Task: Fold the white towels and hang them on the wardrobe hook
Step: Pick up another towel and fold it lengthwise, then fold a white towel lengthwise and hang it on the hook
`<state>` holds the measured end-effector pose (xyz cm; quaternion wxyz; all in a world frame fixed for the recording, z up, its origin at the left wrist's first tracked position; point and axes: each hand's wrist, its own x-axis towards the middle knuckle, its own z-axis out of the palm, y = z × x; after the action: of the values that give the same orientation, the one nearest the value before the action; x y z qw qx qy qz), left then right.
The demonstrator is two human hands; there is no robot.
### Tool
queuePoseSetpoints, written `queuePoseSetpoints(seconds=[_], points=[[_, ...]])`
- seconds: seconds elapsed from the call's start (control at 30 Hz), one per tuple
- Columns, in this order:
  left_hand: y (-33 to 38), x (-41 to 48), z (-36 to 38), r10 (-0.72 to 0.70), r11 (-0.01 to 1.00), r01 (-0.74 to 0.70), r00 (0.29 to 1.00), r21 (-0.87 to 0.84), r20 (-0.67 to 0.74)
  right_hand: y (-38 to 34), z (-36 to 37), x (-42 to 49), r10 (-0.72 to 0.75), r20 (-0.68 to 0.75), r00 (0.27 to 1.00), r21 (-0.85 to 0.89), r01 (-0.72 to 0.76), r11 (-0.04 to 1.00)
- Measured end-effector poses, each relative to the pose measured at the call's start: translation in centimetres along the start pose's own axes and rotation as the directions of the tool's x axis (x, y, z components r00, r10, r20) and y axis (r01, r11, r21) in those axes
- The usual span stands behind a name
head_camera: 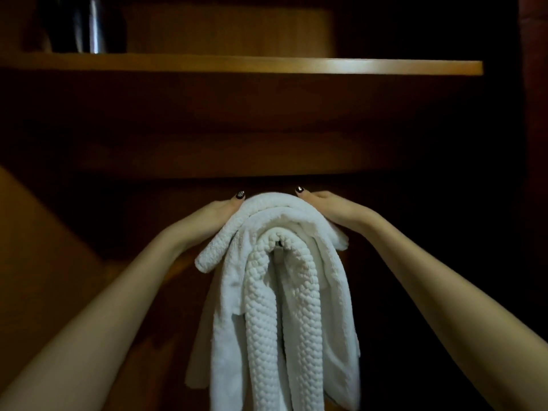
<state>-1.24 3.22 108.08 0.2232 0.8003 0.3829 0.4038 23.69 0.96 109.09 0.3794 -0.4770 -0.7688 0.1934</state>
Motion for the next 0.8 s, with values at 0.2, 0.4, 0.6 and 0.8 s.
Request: queuePoseSetpoints(seconds=[0.2,0.4,0.6,0.8], points=[[2.3,-5.7,2.5,0.255,0.909,-0.189,0.957,0.371,-0.136,-1.5,-0.1,-7.4,-0.047,-0.199,0.979,-0.263,-0.007,0.965],[4.3,-16.7,8.9,0.275,0.787,-0.153,0.954,0.598,-0.118,-0.8,4.7,-18.8,0.022,-0.104,0.994,-0.438,-0.066,0.896],[1.2,-31.7,16.4,-0.056,0.684,0.017,0.998,0.729,0.03,2.3,14.1,-30.8,0.148,0.11,0.983,-0.541,-0.066,0.838],[-2.0,-45.6,20.2,-0.31,0.629,0.112,0.944,0.77,0.115,3.8,23.3,-40.2,0.28,0.274,0.92,-0.6,-0.064,0.798]])
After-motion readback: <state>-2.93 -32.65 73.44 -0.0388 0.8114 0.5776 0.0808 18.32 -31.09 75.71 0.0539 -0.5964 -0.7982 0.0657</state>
